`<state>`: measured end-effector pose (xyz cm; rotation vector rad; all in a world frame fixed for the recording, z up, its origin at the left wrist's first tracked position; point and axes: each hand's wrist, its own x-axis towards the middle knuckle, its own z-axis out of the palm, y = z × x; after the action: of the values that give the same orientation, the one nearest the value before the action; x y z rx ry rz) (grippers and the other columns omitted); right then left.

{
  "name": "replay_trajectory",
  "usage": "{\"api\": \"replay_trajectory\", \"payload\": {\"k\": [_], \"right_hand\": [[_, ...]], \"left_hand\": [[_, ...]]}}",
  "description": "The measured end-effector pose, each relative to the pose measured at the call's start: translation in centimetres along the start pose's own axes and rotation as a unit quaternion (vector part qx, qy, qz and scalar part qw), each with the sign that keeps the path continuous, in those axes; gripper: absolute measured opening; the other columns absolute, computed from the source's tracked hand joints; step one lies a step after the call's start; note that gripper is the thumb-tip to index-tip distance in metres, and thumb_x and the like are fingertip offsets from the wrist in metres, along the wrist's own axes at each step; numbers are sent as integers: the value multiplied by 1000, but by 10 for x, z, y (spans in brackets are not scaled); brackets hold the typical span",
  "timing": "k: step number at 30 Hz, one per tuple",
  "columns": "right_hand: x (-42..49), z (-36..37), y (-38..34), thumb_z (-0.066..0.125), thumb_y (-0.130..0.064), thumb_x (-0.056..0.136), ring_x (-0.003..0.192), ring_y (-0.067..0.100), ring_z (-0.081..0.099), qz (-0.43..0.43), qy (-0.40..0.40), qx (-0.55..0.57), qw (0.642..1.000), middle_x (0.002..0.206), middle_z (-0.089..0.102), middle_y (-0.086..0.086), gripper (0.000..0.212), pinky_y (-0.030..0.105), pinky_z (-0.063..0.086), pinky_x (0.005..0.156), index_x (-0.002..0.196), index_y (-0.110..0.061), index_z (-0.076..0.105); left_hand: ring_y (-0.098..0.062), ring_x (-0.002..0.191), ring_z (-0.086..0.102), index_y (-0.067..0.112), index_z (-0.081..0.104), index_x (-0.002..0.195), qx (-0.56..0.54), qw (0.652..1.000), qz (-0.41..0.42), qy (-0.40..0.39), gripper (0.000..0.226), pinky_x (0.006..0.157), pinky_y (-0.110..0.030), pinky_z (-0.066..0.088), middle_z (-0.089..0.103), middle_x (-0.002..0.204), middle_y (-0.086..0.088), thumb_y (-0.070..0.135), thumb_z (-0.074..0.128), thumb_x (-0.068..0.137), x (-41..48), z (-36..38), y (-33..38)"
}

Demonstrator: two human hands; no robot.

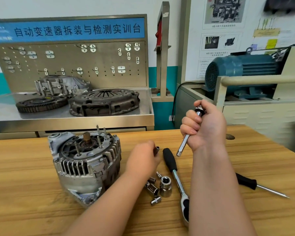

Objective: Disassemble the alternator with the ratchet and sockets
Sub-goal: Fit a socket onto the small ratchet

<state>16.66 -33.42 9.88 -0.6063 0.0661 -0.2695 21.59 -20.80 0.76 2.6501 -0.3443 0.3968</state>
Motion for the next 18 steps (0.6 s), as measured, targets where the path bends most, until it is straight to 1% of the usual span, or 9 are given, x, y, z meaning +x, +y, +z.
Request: {"api": "replay_trajectory", "payload": {"k": [1,3,6,8,11,13,15,18], "right_hand": [[0,0,0,45,-18,93,35,7,18,-6,7,3,1000,46,25,-6,22,17,15,30,71,-17,42],[-1,-1,-1,46,-17,92,36,7,17,-15,18,8,1000,47,24,-6,22,18,15,30,71,-17,41],[-2,-1,0,46,-16,91,37,7,16,-22,21,14,999,48,23,-6,23,20,15,30,70,-18,38],[-3,2,1,46,-16,92,37,7,16,-26,14,14,999,48,23,-7,23,19,15,30,70,-18,38],[-5,8,6,45,-16,92,38,7,15,-33,3,17,999,48,22,-7,24,19,14,30,69,-18,37],[-6,12,10,44,-16,91,38,7,14,-38,-4,19,999,48,22,-7,24,19,14,30,69,-19,36],[-7,15,14,44,-15,91,38,7,13,-45,-11,20,999,48,21,-6,24,19,13,30,69,-19,36],[-8,17,20,44,-15,91,40,8,13,-66,-23,12,997,49,22,-6,24,20,15,31,69,-19,36]], "left_hand": [[-10,74,50,26,47,87,-40,999,19,22,13,51,-15,31,52,80,10,26,59,89,-8,-4,2],[-7,75,53,30,46,82,-106,992,50,53,18,55,-13,35,56,81,11,25,62,87,-23,-13,4],[-6,74,55,36,42,71,-168,981,70,72,30,63,-18,44,59,78,11,23,65,86,-38,-24,5],[-5,74,56,38,41,68,-184,975,89,88,35,65,-19,46,58,78,11,22,67,85,-44,-29,6],[-2,76,56,41,41,70,-193,968,111,114,36,65,-17,47,57,78,14,20,68,83,-51,-31,3],[-1,76,56,39,46,73,-202,964,119,126,32,64,-16,47,57,80,15,19,69,83,-54,-30,0],[-2,76,56,33,51,77,-206,961,131,131,26,64,-17,47,56,80,15,16,71,81,-56,-30,-2],[3,79,52,33,52,78,-208,959,142,128,26,68,-13,45,53,79,20,16,72,81,-57,-32,-2]]}}
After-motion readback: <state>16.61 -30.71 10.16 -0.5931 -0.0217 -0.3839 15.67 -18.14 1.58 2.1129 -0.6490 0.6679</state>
